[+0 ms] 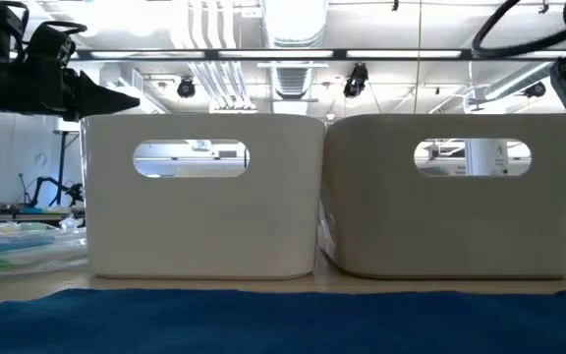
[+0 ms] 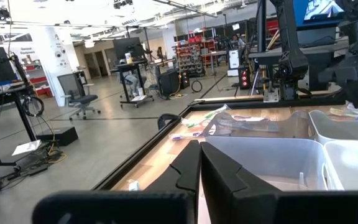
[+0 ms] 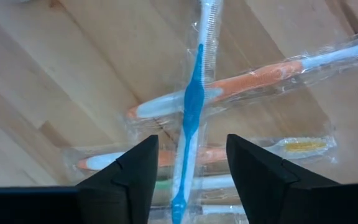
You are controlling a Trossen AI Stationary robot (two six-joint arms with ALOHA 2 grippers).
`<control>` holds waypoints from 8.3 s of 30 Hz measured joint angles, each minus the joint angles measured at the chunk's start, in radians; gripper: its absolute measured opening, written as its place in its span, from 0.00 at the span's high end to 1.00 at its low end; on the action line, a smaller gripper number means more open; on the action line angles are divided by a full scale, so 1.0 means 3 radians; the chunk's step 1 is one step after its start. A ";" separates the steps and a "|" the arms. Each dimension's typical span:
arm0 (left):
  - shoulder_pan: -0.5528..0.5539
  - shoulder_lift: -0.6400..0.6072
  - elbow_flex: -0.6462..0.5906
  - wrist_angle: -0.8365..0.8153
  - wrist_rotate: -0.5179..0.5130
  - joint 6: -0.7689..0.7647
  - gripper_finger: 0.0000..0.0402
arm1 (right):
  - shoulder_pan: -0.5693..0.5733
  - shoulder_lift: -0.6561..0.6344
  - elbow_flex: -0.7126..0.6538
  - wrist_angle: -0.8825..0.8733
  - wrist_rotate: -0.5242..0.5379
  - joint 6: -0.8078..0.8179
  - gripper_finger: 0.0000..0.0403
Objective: Pick & Place Toothbrushes
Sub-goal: Put the blue toothbrush into the gray bin, then put the orange toothbrush into the black bin
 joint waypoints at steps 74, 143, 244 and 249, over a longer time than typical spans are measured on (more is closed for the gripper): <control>0.0000 0.0001 0.0000 0.0000 0.0000 0.0000 0.96 | -0.0073 0.0301 0.1520 -0.1442 0.1000 -0.0081 0.90; 0.0000 0.0000 0.0000 0.0000 0.0000 0.0000 0.95 | -0.1158 0.1241 0.2181 -0.0423 0.0495 -0.0168 0.91; -0.0001 0.0001 0.0000 0.0000 0.0000 0.0000 0.96 | -0.1170 0.1553 0.1704 0.0197 0.0152 -0.0450 0.72; 0.0000 0.0001 0.0000 0.0000 0.0000 0.0000 0.96 | -0.1175 0.1529 0.1732 0.0217 0.0152 -0.0476 0.66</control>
